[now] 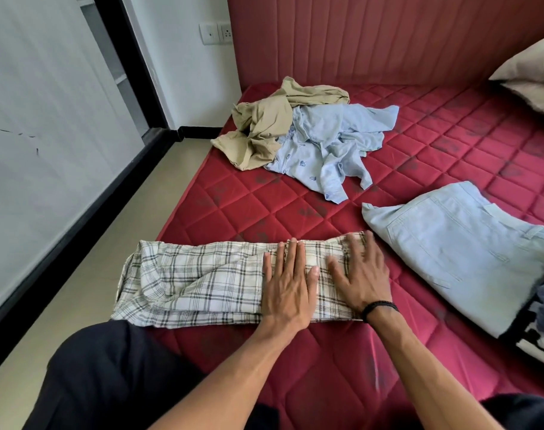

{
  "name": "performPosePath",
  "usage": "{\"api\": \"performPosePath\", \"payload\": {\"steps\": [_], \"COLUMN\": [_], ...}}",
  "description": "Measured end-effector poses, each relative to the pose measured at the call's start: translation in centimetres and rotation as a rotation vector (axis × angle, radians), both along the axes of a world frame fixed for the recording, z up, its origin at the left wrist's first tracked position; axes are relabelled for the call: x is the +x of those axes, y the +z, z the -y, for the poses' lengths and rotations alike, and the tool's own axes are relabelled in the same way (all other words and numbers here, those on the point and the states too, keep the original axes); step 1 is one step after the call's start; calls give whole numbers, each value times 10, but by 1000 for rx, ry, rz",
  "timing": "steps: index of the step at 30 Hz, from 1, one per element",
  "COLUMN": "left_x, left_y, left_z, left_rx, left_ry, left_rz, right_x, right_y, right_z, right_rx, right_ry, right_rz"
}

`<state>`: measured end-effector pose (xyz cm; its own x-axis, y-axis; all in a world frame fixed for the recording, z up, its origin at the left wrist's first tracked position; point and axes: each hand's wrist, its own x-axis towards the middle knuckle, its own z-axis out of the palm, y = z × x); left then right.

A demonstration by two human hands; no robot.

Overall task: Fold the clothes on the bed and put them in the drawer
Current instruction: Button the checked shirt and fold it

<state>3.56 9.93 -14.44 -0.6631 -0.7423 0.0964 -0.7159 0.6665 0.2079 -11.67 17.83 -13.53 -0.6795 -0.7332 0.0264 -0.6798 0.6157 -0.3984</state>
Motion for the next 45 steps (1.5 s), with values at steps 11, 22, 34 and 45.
{"api": "performPosePath", "payload": {"steps": [11, 22, 34, 45], "left_x": [46, 216, 279, 199], "left_y": [49, 122, 63, 39], "left_z": [40, 139, 185, 155], "left_rx": [351, 1293, 967, 450], "left_ry": [42, 463, 500, 218], "left_rz": [-165, -938, -431, 188], "right_x": [21, 243, 225, 197], "right_y": [118, 132, 11, 0], "right_z": [-6, 95, 118, 127], "right_rx": [-425, -282, -32, 8], "right_ry": [-183, 624, 651, 652], "right_rz": [828, 786, -244, -142]}}
